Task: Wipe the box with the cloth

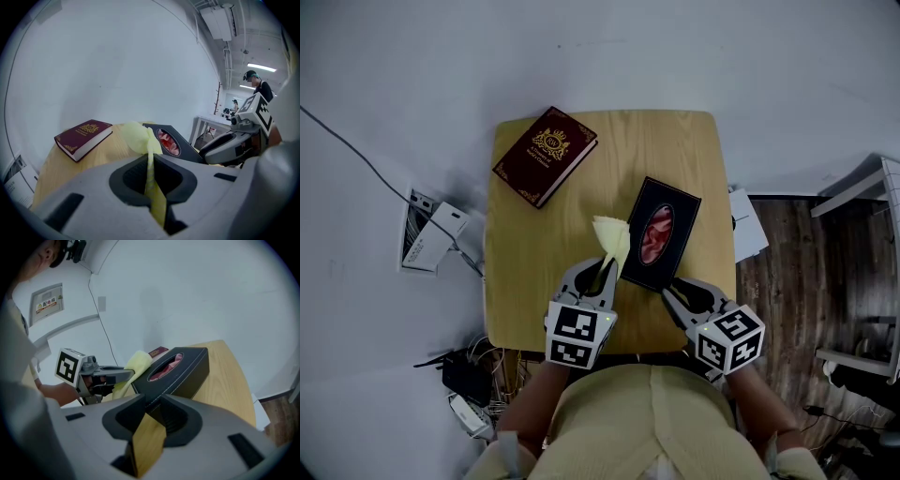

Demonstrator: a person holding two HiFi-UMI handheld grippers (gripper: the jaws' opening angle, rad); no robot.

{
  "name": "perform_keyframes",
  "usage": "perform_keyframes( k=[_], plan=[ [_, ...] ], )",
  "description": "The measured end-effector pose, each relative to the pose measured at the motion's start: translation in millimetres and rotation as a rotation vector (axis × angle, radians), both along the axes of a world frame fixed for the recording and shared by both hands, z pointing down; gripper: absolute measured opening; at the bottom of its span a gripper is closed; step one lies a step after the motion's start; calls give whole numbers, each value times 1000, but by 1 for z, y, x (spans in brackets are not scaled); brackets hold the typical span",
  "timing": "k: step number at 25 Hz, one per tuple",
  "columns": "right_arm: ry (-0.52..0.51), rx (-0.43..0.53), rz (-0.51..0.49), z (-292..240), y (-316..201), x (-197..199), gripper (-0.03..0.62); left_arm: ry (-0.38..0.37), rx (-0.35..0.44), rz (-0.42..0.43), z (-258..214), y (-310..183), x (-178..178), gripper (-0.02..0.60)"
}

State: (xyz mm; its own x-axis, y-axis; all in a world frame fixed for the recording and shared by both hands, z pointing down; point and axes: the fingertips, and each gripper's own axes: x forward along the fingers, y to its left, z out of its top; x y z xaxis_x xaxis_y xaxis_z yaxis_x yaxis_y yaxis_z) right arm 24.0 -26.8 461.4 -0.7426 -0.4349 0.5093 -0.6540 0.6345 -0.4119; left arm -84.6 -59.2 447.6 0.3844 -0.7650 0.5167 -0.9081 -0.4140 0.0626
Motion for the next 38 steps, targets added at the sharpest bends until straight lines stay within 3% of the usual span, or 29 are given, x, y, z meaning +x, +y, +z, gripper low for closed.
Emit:
perform_keyframes(
  k=[22, 30, 38],
  plan=[
    [-33, -8, -215, -1, 29, -66, 94, -110, 92, -104, -9, -27, -47, 29],
    [-1, 51, -135, -8, 1, -21, 97, -89, 124, -126, -25, -2, -45, 29],
    [69, 121, -45, -14, -46, 23, 193, -56, 83, -89, -17, 32, -17, 29]
  ],
)
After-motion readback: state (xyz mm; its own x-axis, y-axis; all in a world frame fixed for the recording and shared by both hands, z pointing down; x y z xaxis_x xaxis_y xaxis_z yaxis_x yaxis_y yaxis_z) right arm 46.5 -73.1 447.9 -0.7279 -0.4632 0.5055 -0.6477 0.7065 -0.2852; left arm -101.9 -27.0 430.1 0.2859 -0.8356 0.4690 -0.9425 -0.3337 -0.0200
